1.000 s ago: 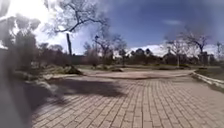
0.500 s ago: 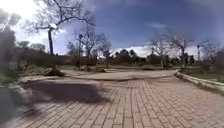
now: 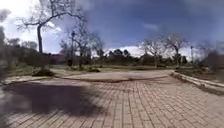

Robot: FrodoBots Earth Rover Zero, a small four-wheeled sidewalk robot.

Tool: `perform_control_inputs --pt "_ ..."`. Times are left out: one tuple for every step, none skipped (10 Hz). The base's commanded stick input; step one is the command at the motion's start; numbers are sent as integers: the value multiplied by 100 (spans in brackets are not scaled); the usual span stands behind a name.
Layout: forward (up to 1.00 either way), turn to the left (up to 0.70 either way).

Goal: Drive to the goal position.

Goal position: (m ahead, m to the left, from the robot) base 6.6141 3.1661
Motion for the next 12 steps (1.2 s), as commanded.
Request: perform_control_inputs --pt "100 -40" --pt "100 -23" --pt "100 0" --pt "100 0" --pt "100 0" --pt "100 0" --pt "100 0" --pt "100 0" --pt "100 0" --pt "100 0" --pt "100 0" --pt "100 0"
